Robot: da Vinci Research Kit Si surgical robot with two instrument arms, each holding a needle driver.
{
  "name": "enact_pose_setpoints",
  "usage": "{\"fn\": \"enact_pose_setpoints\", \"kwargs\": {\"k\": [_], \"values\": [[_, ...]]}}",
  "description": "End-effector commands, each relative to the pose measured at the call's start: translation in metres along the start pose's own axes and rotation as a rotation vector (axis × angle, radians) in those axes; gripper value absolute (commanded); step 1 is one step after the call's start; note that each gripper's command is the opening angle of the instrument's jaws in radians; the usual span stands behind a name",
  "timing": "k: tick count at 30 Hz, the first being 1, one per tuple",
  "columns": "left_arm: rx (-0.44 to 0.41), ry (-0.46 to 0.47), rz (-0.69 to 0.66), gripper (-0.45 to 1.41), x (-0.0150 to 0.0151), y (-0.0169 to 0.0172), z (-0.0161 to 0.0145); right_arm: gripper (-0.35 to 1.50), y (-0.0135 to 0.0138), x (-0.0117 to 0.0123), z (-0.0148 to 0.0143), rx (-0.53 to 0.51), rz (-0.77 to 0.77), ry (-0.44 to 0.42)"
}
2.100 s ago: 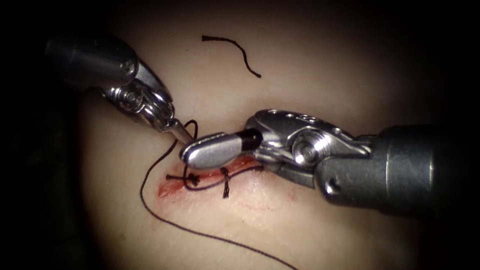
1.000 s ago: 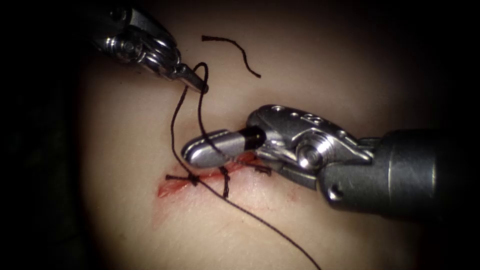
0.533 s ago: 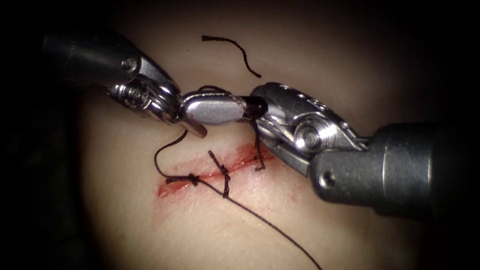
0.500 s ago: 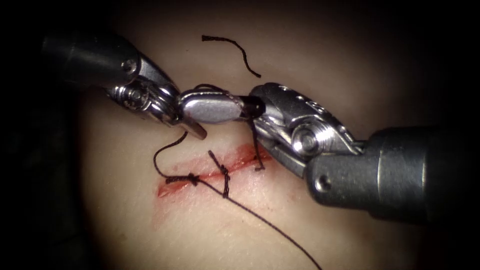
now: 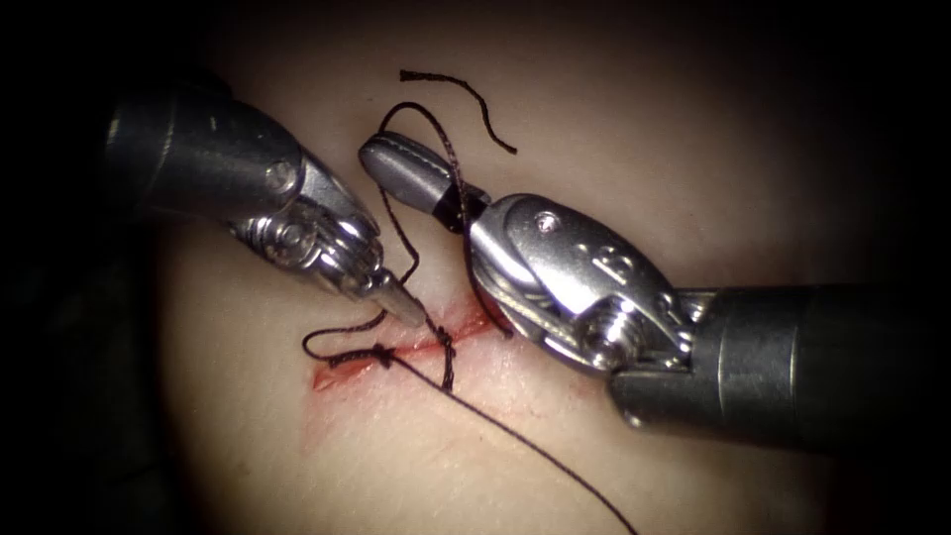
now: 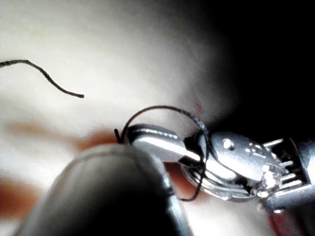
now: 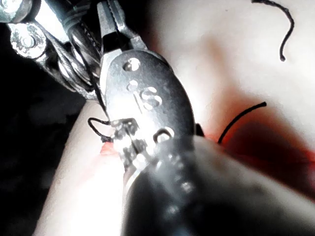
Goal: Wound Closure
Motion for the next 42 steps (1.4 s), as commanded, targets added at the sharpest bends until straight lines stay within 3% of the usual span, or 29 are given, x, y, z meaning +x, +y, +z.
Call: {"fn": "enact_pose_setpoints", "kwargs": {"k": [1, 6, 11, 14, 18, 20, 22, 28, 32, 35, 39, 42], "values": [[0.009, -0.007, -0.002, -0.45, 0.0002, 0.0003, 0.0006, -0.35, -0.0002, -0.0005, 0.0014, -0.049, -0.009, 0.004], [0.019, -0.032, -0.001, -0.45, -0.0003, 0.0012, 0.0011, -0.35, 0.0000, -0.0006, 0.0020, -0.114, -0.020, 0.008], [0.020, -0.046, 0.018, -0.45, -0.0002, 0.0008, 0.0005, -0.35, 0.0006, -0.0003, 0.0012, -0.026, -0.022, -0.016], [0.007, -0.033, 0.038, -0.45, 0.0000, 0.0001, -0.0026, -0.35, 0.0024, -0.0002, -0.0001, 0.133, -0.028, -0.100], [0.040, 0.067, 0.032, -0.45, 0.0016, -0.0005, -0.0072, -0.35, 0.0047, -0.0004, -0.0009, 0.482, -0.037, -0.190], [0.054, 0.135, 0.022, -0.45, 0.0026, -0.0010, -0.0086, -0.35, 0.0050, -0.0005, -0.0010, 0.688, -0.033, -0.182], [0.060, 0.148, 0.012, -0.45, 0.0030, -0.0015, -0.0081, -0.35, 0.0041, -0.0004, -0.0011, 0.801, -0.024, -0.174], [0.077, 0.175, -0.003, -0.45, 0.0039, -0.0021, -0.0058, -0.35, 0.0022, -0.0004, -0.0010, 0.951, 0.006, -0.110], [0.069, 0.176, -0.004, -0.45, 0.0039, -0.0025, -0.0053, -0.35, 0.0022, -0.0002, -0.0009, 0.960, 0.047, -0.062], [0.064, 0.164, -0.001, -0.45, 0.0037, -0.0027, -0.0060, -0.35, 0.0030, 0.0001, -0.0008, 0.899, 0.040, -0.047], [0.044, 0.035, 0.017, -0.45, 0.0016, -0.0037, -0.0072, -0.35, 0.0050, 0.0029, -0.0003, 0.807, -0.007, 0.002], [0.034, 0.018, 0.027, -0.45, 0.0008, -0.0037, -0.0099, -0.35, 0.0075, 0.0042, -0.0008, 0.752, -0.013, 0.015]]}}
